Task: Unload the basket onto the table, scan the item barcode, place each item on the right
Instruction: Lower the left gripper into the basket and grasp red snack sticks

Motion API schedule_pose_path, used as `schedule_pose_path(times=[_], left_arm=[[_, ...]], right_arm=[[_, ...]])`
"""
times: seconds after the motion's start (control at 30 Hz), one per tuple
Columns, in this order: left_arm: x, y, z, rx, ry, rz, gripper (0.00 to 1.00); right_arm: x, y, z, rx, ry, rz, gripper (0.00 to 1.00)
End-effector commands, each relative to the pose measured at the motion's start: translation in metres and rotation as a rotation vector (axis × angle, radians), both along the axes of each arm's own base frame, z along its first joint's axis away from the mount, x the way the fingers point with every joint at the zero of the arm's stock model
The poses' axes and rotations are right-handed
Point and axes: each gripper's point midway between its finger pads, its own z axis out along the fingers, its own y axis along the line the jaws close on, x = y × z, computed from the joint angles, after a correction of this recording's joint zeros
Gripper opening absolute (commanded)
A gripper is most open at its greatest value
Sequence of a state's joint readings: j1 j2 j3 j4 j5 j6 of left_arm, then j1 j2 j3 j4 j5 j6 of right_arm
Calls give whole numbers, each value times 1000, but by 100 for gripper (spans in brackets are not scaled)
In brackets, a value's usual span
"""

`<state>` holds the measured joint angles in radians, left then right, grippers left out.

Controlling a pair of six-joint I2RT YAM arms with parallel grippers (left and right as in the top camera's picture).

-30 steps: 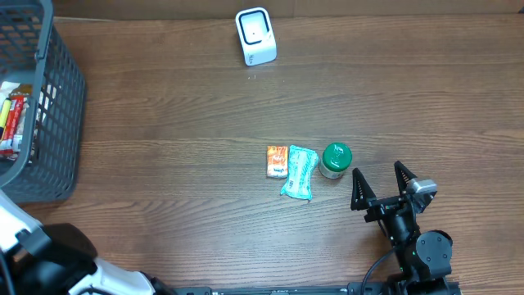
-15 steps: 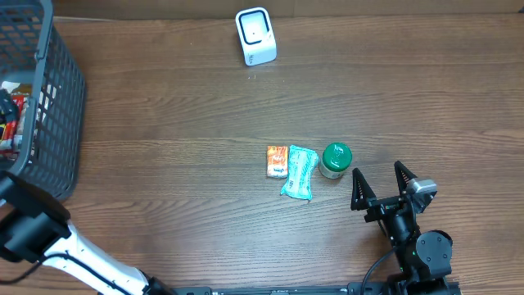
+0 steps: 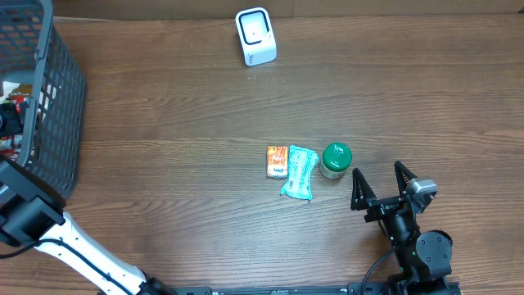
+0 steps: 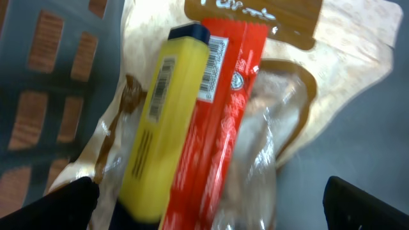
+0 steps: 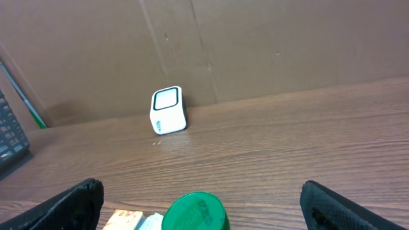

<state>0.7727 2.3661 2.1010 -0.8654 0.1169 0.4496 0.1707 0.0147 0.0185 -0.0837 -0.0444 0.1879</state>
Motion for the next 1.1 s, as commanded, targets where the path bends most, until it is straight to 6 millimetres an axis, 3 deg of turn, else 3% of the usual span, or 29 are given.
schedule_pose_path(times=[0.0,0.23,0.5,0.6,0.7,0.9,1.07], left_arm=[[2,8,-10,0,-15,-19,99],[10,5,-33,-53,-52,-63,99],[-3,-3,-70,-117,32,-46,98],[-8,-8,-72,-137,49,-46,60],[-12,-14,-74,-160,71,-47,42],[-15,-19,-72,-184,85,-33,27],[-5,-17,-39,-176,7,16,21]], right_arm=[[0,-2,-2,6,-2,-10,100],[0,-2,-2,7,-2,-10,100],[0,-2,-2,7,-2,-9,100],[0,-2,-2,7,-2,-9,100],[0,-2,-2,7,-2,-9,100],[0,-2,-2,7,-2,-10,100],[0,-2,-2,7,-2,-9,100]])
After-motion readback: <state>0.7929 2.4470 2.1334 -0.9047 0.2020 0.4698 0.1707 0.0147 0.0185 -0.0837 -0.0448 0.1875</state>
